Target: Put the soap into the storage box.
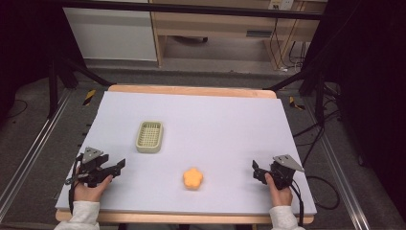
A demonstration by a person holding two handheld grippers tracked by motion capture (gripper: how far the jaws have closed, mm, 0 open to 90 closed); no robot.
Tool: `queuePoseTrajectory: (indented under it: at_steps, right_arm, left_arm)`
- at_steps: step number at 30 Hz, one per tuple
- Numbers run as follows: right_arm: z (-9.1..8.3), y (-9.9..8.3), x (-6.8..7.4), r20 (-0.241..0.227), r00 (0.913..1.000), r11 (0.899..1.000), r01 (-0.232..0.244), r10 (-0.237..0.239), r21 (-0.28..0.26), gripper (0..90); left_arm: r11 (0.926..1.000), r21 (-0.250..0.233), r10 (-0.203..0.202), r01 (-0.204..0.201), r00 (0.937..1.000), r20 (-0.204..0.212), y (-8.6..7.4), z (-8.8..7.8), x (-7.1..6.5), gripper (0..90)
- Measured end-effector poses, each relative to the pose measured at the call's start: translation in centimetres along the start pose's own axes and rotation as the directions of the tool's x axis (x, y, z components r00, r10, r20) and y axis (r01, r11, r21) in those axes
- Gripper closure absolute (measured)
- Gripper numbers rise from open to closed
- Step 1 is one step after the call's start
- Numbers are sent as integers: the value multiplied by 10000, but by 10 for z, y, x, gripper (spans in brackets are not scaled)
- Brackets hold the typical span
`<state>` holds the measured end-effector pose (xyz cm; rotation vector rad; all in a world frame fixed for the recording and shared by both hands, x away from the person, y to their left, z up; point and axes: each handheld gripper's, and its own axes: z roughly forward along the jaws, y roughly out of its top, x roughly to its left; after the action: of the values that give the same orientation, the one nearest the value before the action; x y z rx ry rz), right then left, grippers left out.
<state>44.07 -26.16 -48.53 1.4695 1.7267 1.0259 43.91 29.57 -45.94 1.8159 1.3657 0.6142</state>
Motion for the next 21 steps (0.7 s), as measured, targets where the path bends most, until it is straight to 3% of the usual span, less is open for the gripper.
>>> queuePoseTrajectory:
  at_steps: [6,21]
  right_arm:
    - [0,0,-2,-29,9999,9999,-108,108,-72,35]
    - [-1,-1,-2,51,9999,9998,-163,163,-88,34]
  left_arm:
    - [10000,-20,-46,46,9999,104,1,0,-4,291]
    - [9981,32,611,-613,9971,458,5,0,-26,277]
